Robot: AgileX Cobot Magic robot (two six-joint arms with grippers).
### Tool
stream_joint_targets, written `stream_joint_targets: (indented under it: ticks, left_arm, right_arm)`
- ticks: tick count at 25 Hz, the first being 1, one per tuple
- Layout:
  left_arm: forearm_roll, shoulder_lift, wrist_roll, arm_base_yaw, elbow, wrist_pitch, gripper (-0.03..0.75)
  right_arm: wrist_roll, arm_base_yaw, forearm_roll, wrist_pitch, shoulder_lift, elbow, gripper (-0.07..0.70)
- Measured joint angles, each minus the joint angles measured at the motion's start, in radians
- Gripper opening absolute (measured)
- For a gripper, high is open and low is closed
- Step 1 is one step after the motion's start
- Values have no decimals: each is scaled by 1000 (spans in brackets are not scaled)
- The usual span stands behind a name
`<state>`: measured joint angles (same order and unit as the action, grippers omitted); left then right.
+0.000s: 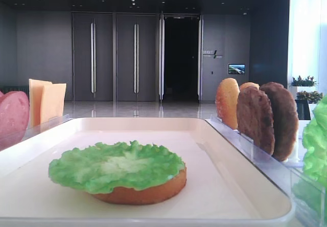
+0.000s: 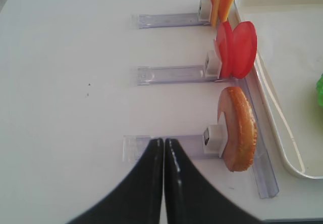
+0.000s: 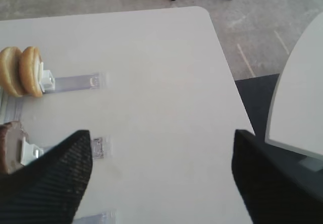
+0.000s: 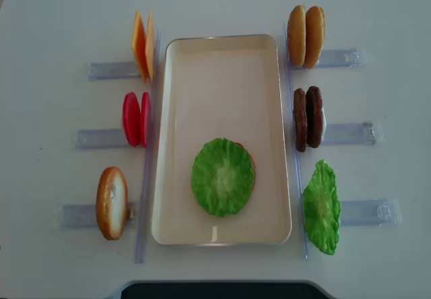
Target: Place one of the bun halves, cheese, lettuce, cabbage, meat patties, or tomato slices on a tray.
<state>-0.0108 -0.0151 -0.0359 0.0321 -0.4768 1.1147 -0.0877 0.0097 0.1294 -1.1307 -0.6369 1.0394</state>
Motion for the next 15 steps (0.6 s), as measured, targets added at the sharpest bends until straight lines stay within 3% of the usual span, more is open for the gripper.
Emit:
stream_joint_targets:
  ticks: [7,15]
  left_arm:
    - [0,0,0,0,0,0,0]
    - [0,0,0,0,0,0,0]
  right_arm:
    - [-1,0,-3,46,234,-222,543]
    - [-1,0,-88,75,486,-371,543]
